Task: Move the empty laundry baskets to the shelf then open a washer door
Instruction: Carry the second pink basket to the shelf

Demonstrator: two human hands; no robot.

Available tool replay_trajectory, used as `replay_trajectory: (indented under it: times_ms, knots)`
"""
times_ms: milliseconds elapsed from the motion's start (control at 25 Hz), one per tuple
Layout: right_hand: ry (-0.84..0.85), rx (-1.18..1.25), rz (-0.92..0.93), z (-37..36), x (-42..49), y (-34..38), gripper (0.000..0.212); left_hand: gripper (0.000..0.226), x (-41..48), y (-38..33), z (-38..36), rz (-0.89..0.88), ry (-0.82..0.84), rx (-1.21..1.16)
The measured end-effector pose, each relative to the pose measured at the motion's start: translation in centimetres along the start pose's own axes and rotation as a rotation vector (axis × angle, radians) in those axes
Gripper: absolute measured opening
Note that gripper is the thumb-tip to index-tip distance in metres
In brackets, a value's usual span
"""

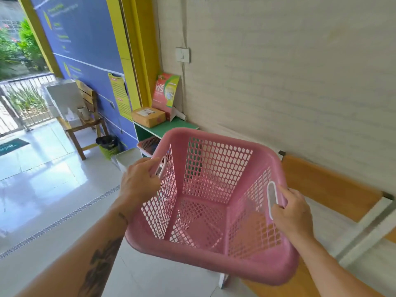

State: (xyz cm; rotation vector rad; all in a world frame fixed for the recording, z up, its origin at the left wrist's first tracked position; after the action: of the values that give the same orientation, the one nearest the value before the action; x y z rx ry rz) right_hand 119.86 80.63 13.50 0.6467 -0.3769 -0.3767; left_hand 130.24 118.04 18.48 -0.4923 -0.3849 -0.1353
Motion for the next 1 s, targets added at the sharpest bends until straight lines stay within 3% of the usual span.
replay_trajectory:
  times_ms: [200, 520, 720, 880, 1000]
  knots:
    - [-0.076, -0.021, -0.121, -6.2, 5.5, 1.6, 0.059, 0.046, 10.7, 4.7, -7.2, -0.098, 0.042, -0.12]
    - [-0.21, -0.101, -0.417, -15.5, 7.9, 5.4, 0.061, 0.063, 23.5, 10.9, -16.6, -0.291, 0.312, -0.223]
    - [-0.205, -0.165, -0.525, -21.2, 8.9, 3.7, 0.063, 0.068, 25.2, 13.1, -23.9, -0.304, 0.545, -0.19]
    - [-0.134, -0.203, -0.61, -26.7, 8.8, 0.5, 0.065, 0.081, 25.2, 15.7, -30.7, -0.268, 0.703, -0.145]
    - [-0.028, -0.197, -0.671, -30.7, 9.1, -2.5, 0.07, 0.076, 24.4, 17.6, -36.1, -0.168, 0.758, -0.185]
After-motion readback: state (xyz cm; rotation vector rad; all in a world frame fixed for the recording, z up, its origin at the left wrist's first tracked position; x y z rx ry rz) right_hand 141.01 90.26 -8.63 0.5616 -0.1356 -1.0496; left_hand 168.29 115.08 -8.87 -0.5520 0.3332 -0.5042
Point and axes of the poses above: each hand's wrist, its own x-axis towards the middle knuckle, its own z-axis out of the back of the hand, y = z × x, the point moved 1 cm from there along x, towards the middle knuckle, and after that the axes turned 3 degrees about y, right-handed, at the moved point
